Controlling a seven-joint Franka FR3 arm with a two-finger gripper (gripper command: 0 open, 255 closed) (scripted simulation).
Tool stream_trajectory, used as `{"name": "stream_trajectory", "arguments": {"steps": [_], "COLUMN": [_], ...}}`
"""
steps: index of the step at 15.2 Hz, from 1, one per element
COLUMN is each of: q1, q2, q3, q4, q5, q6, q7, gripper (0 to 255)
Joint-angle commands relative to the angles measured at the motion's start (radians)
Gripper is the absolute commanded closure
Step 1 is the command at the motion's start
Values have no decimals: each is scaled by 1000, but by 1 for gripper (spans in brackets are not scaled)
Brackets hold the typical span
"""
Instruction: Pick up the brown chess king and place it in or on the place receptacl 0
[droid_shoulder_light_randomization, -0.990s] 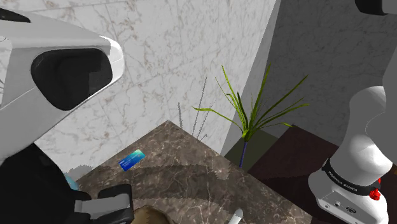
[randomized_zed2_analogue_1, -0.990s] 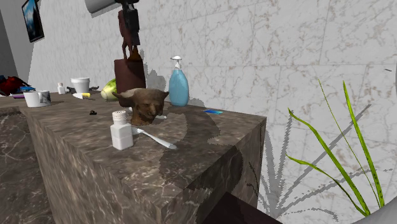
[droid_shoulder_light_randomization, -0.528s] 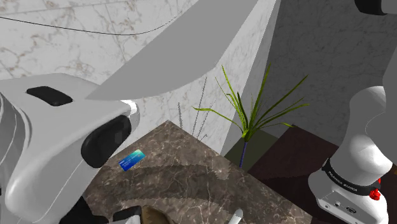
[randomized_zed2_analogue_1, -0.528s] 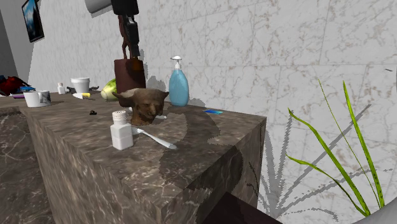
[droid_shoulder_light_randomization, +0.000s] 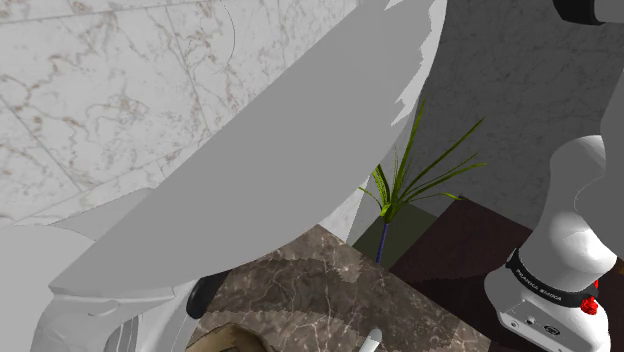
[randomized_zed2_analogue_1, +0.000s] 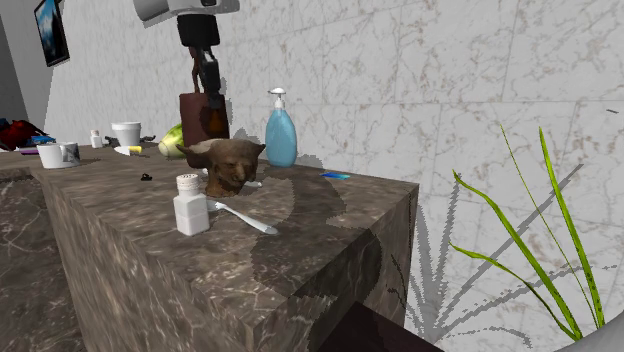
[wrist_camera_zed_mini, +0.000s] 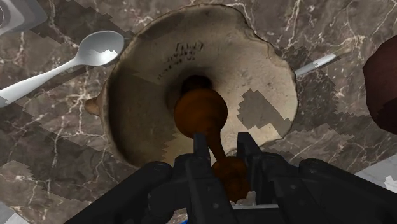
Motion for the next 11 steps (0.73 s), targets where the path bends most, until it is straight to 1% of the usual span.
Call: {"name": "stream_trajectory", "arguments": {"steps": [1, 7, 8, 11], "q1": [0, 0, 0, 0], "q2": [1, 1, 2, 1], "q3": [-1, -1, -1, -1], "q4": [-4, -4, -4, -4], "q5": [-2, -2, -2, -2], "q6": [6, 6, 6, 6], "q7": [1, 1, 1, 1], "gripper": [255, 255, 0, 0]}}
